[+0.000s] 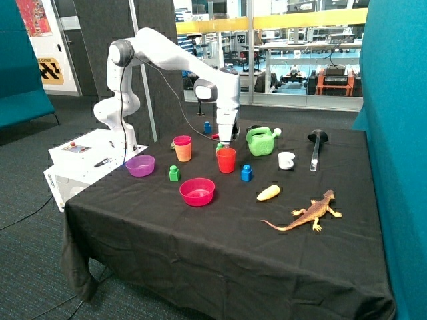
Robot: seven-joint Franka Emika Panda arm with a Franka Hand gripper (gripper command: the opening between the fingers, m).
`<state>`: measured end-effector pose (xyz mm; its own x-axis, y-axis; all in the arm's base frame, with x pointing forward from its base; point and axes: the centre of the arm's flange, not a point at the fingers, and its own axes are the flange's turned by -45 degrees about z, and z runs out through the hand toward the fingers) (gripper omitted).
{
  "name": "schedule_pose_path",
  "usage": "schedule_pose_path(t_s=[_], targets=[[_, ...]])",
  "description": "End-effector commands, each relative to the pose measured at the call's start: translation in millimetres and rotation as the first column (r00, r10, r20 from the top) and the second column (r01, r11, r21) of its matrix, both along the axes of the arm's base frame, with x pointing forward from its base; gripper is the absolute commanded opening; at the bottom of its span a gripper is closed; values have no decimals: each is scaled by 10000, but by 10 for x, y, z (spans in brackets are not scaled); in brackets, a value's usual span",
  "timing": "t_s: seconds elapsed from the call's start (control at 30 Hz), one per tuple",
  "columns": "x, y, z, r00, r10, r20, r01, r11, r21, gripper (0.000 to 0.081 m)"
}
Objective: Stack the cups
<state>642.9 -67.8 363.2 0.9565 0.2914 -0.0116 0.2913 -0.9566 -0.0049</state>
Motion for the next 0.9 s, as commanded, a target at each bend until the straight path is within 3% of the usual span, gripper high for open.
schedule_pose_path(t_s=[0.0, 0.87], targets=[[-69, -54, -111, 9998, -162, 125, 162, 9999, -13, 445], [-151, -123, -216, 9995, -284, 125, 285, 9996, -13, 365]])
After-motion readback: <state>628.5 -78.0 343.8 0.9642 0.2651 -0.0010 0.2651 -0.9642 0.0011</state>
